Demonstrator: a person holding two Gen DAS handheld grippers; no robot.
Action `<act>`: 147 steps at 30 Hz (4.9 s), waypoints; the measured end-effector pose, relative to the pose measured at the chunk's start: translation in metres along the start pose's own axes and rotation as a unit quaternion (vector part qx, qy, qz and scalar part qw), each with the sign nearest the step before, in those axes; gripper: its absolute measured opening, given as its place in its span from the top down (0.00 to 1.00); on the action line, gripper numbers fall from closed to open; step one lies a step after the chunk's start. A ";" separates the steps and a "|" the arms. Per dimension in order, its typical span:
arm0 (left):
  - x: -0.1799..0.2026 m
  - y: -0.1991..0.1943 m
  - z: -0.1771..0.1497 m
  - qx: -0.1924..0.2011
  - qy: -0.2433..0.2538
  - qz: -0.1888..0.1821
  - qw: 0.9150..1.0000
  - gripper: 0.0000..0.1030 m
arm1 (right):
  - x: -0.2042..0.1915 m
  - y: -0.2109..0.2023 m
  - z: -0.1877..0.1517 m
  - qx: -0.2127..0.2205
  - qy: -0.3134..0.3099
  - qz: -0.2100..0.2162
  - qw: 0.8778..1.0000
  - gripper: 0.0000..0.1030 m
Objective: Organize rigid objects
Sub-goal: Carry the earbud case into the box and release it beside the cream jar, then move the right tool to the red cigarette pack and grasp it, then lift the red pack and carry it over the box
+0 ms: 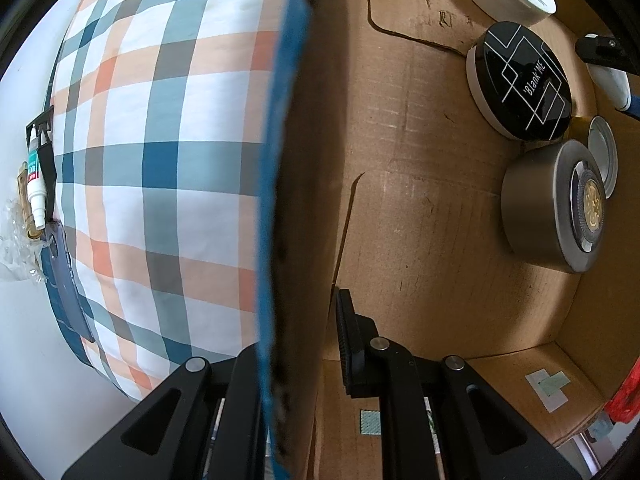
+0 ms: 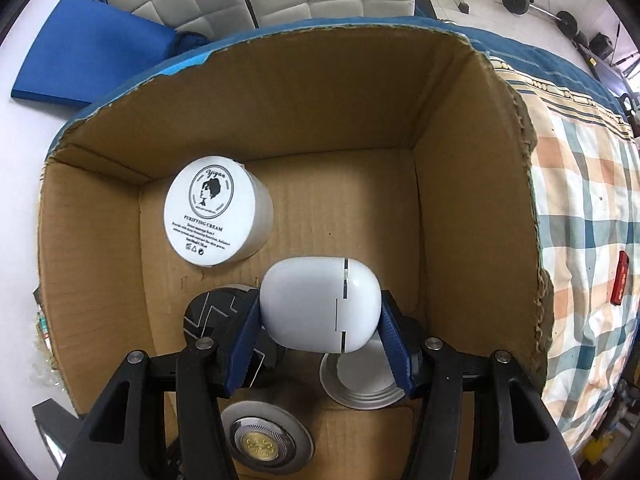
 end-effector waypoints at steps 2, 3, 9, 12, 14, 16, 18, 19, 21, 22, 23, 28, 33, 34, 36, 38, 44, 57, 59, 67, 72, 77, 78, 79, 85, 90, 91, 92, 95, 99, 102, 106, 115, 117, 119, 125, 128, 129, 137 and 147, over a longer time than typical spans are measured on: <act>0.000 0.000 0.000 0.000 0.000 -0.001 1.000 0.91 | -0.001 0.001 0.001 -0.001 -0.002 -0.008 1.000 0.42; 0.000 0.000 0.000 0.000 0.000 -0.001 1.000 0.91 | -0.001 0.001 0.001 0.002 0.001 -0.008 1.000 0.41; 0.001 0.000 -0.001 0.000 -0.002 -0.002 1.000 0.90 | -0.010 -0.011 0.004 0.009 -0.008 0.001 1.000 0.26; 0.002 0.000 -0.001 0.000 -0.001 -0.001 1.000 0.91 | -0.016 -0.020 -0.001 0.013 -0.020 0.005 1.000 0.18; 0.002 0.000 -0.001 0.000 -0.001 -0.001 1.000 0.90 | -0.020 -0.028 -0.006 0.016 -0.032 0.004 0.999 0.14; 0.001 -0.001 -0.001 0.000 -0.001 -0.001 1.000 0.91 | -0.022 -0.036 -0.011 0.021 -0.040 0.002 0.999 0.08; 0.001 -0.001 -0.001 0.001 0.000 0.000 1.000 0.91 | -0.020 -0.046 -0.020 0.031 -0.050 -0.004 0.998 0.05; 0.001 -0.002 -0.001 0.001 0.000 0.001 1.000 0.91 | -0.014 -0.053 -0.024 0.036 -0.054 -0.005 0.998 0.04; 0.001 -0.003 -0.002 0.001 0.000 0.001 1.000 0.91 | -0.013 -0.062 -0.031 0.044 -0.063 -0.014 0.997 0.02; 0.000 -0.003 -0.002 0.001 0.000 0.001 1.000 0.91 | -0.015 -0.065 -0.036 0.047 -0.068 -0.015 0.996 0.01; 0.001 -0.004 -0.002 0.002 0.000 0.001 1.000 0.91 | -0.015 -0.068 -0.041 0.050 -0.072 -0.016 0.996 0.01; 0.001 -0.005 -0.004 0.003 -0.001 0.002 1.000 0.91 | -0.012 -0.089 -0.064 0.058 -0.085 -0.007 0.995 0.01; 0.001 -0.006 -0.005 0.003 -0.002 0.004 1.000 0.90 | 0.001 -0.112 -0.083 0.076 -0.070 0.000 0.995 0.01; 0.002 -0.007 -0.005 0.003 -0.002 0.004 1.000 0.90 | 0.004 -0.115 -0.085 0.078 -0.064 0.003 0.995 0.01; 0.002 -0.007 -0.005 0.003 -0.002 0.004 1.000 0.91 | 0.015 -0.124 -0.088 0.085 -0.051 0.005 0.995 0.01; 0.001 -0.007 -0.005 0.003 -0.002 0.005 1.000 0.90 | 0.026 -0.134 -0.089 0.094 -0.040 0.004 0.995 0.01; 0.002 -0.007 -0.005 0.002 -0.004 0.006 1.000 0.90 | 0.070 -0.153 -0.083 0.116 0.009 -0.002 0.993 0.00; -0.004 -0.004 -0.006 0.004 -0.019 0.006 1.000 0.90 | 0.253 -0.155 -0.066 0.185 0.233 -0.076 0.952 0.00; -0.006 -0.004 -0.007 0.003 -0.023 0.005 1.000 0.90 | 0.290 -0.150 -0.067 0.210 0.281 -0.075 0.933 0.00; -0.012 -0.002 -0.008 0.003 -0.037 0.007 0.999 0.90 | 0.388 -0.116 -0.064 0.308 0.412 -0.107 0.851 0.00; -0.016 0.000 -0.009 0.003 -0.040 0.007 0.999 0.90 | 0.410 -0.076 -0.042 0.243 0.382 -0.128 0.883 0.18; -0.019 0.002 -0.009 0.003 -0.038 0.011 0.999 0.90 | 0.395 -0.067 -0.034 0.211 0.317 -0.122 0.916 0.64; -0.015 0.002 -0.009 0.003 -0.037 0.012 0.999 0.90 | 0.386 -0.065 -0.032 0.198 0.298 -0.118 0.926 0.64; -0.014 0.002 -0.008 0.003 -0.037 0.012 0.999 0.90 | 0.377 -0.063 -0.032 0.184 0.281 -0.117 0.934 0.64; -0.009 0.000 -0.009 0.005 -0.034 0.014 0.999 0.90 | 0.319 -0.048 -0.051 0.116 0.221 -0.043 0.967 0.64; -0.004 0.001 -0.010 0.006 -0.032 0.016 0.999 0.90 | 0.274 -0.026 -0.079 0.032 0.192 0.010 0.981 0.64; -0.003 0.001 -0.010 0.007 -0.031 0.016 0.999 0.90 | 0.270 -0.021 -0.082 0.014 0.190 0.014 0.982 0.64; -0.002 0.000 -0.010 0.007 -0.031 0.016 0.999 0.90 | 0.269 -0.019 -0.084 0.006 0.189 0.014 0.982 0.63; -0.003 0.001 -0.010 0.006 -0.032 0.012 0.999 0.90 | 0.271 -0.022 -0.081 0.018 0.191 0.014 0.981 0.37; -0.004 0.002 -0.010 0.006 -0.029 0.013 0.999 0.90 | 0.266 -0.020 -0.071 0.016 0.189 0.002 0.982 0.34; -0.004 0.003 -0.009 0.006 -0.029 0.010 0.999 0.90 | 0.265 -0.009 -0.068 -0.004 0.175 -0.025 0.984 0.63; -0.005 0.004 -0.009 0.006 -0.028 0.008 1.000 0.90 | 0.250 -0.011 -0.070 -0.014 0.158 -0.031 0.987 0.64; -0.010 0.005 -0.007 0.002 -0.030 0.004 1.000 0.90 | 0.160 -0.097 -0.080 0.061 0.095 0.074 0.991 0.64; -0.010 0.006 -0.006 0.002 -0.028 0.005 1.000 0.90 | 0.137 -0.113 -0.085 0.067 0.075 0.097 0.990 0.64; -0.011 0.006 -0.006 0.003 -0.026 0.005 1.000 0.90 | 0.094 -0.124 -0.096 0.066 0.052 0.115 0.990 0.64; -0.007 0.005 -0.005 0.004 -0.024 0.008 1.000 0.90 | 0.049 -0.129 -0.122 0.046 0.014 0.141 0.989 0.64; -0.006 0.004 -0.005 0.004 -0.022 0.008 1.000 0.90 | 0.037 -0.118 -0.126 0.038 0.006 0.133 0.990 0.64; -0.005 0.004 -0.005 0.004 -0.023 0.008 1.000 0.90 | 0.036 -0.114 -0.125 0.035 0.004 0.130 0.991 0.64; -0.004 0.003 -0.006 0.004 -0.023 0.007 1.000 0.90 | 0.030 -0.084 -0.122 0.017 -0.006 0.095 0.995 0.64; -0.003 0.003 -0.007 0.004 -0.023 0.006 1.000 0.90 | 0.027 -0.058 -0.110 -0.004 -0.011 0.068 0.998 0.64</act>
Point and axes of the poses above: each gripper's, at about its wrist camera, not at the fingertips, and y roughly the way its jaws point, x to its right, z to its top, the point moved 3 cm from there along y, roughly the way its jaws point, and after that the axes turned 10 degrees about z, right-handed, at the moved point
